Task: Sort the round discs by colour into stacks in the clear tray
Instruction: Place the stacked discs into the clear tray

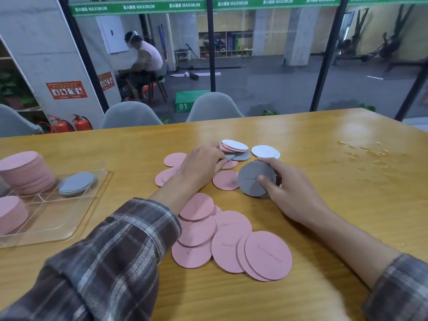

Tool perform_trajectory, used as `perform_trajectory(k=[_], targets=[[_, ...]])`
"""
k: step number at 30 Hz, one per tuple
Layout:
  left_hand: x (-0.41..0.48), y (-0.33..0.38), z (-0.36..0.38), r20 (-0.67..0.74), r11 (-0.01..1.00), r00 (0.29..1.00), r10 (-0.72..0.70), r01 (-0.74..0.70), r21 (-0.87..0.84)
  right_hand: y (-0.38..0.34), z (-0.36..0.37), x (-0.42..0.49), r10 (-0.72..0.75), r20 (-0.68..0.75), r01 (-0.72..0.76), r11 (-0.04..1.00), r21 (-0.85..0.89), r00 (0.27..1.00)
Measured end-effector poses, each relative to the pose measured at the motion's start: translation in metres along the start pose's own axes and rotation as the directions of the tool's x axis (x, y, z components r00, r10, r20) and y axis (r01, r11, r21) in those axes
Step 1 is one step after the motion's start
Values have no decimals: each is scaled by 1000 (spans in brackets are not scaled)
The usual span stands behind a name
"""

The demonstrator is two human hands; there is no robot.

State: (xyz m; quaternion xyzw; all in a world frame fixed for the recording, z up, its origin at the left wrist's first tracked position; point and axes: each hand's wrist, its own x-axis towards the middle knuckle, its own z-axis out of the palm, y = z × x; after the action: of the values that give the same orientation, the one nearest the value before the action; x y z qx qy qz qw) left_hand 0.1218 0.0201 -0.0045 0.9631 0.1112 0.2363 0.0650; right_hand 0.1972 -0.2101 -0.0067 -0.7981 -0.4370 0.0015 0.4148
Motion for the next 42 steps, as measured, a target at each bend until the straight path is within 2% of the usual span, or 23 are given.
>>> perform_trajectory(k=[8,16,23,30,37,42], targets=[[-34,-7,-19,-76,986,983,168,-169,-8,0,0,-1,12,0,-12,1000,-7,1000],[-90,10,-44,-150,963,952,266,-269,4,-4,-2,-6,20,-5,-20,1000,-15,1000],[-122,23,-50,-62,949,976,211,-219,-225,-9,-7,-10,34,-23,-34,999,-10,999],[-119,39,-42,7,937,998,-60,59,-343,-12,-3,-13,19,2,-19,999,-29,1000],[-118,35,-39,26,943,997,-76,80,-324,-10,-3,-11,14,-27,-15,999,-29,1000],[-119,38,-39,40,978,998,-40,47,-201,-11,-1,-12,13,5,-13,999,-35,1000]])
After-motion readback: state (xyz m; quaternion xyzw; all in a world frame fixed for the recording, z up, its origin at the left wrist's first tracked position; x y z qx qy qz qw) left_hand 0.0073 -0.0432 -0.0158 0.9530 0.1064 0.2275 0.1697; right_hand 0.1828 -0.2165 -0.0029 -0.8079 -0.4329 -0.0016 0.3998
